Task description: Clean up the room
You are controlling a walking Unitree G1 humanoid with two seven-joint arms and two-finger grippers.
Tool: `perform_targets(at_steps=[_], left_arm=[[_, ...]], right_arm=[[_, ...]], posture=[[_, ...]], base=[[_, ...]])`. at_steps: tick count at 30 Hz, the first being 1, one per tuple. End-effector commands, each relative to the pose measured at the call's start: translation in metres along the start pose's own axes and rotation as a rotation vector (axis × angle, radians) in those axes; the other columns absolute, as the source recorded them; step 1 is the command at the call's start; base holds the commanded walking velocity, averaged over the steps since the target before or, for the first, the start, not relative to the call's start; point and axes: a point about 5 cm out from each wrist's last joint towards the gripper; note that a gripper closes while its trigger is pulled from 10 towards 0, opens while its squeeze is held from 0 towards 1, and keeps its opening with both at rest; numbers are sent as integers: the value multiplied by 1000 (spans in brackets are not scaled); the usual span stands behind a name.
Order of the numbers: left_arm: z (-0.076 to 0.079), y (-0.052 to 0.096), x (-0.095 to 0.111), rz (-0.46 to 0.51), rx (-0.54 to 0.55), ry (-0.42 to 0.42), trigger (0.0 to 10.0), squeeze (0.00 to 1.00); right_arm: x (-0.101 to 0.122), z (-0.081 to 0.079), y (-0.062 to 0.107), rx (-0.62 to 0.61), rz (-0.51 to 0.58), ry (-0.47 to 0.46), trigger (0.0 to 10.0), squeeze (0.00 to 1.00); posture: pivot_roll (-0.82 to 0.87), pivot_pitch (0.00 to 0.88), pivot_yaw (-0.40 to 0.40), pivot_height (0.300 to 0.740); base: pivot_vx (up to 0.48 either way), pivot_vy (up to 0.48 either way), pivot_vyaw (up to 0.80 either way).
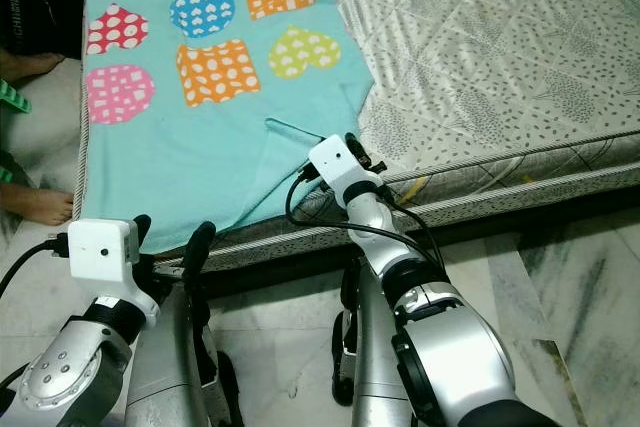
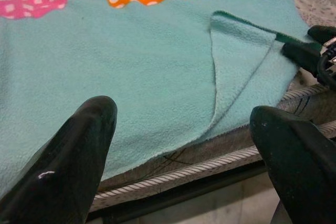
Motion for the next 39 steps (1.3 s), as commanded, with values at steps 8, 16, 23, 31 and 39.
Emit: perform_targets(at_steps=[8, 16, 23, 31, 39], left_arm=[[-3, 2, -4, -20, 9, -8, 10000, 0], [-4, 0, -5, -17, 17, -9, 10000, 0], [-5, -4, -4, -9, 18, -9, 10000, 0], [-8, -11, -2, 12, 22, -14, 10000, 0], [-15, -16, -1, 35, 35, -23, 10000, 0]], right_arm=[[1, -7, -3, -9, -56, 14, 0, 0], [0, 3, -4, -55, -66, -52, 0, 0], [-9, 14, 0, -80, -85, -125, 0, 0], [-17, 31, 4, -100, -78, -237, 0, 0], [-30, 52, 16, -114, -25, -307, 0, 0]], posture=[[83, 309, 58, 510], [77, 300, 51, 510], [67, 286, 49, 510], [47, 259, 51, 510], [10, 215, 55, 510]], base=[[0, 0, 0], [0, 0, 0], [0, 0, 0], [0, 0, 0], [0, 0, 0]])
Point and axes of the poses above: a point about 5 cm out from each wrist's last joint towards the gripper, its own y axis pointing back from the gripper into the wrist, its own x axis along the axis of the wrist's last joint, z = x × y, and after that the axes turned 7 degrees about -y, right-handed
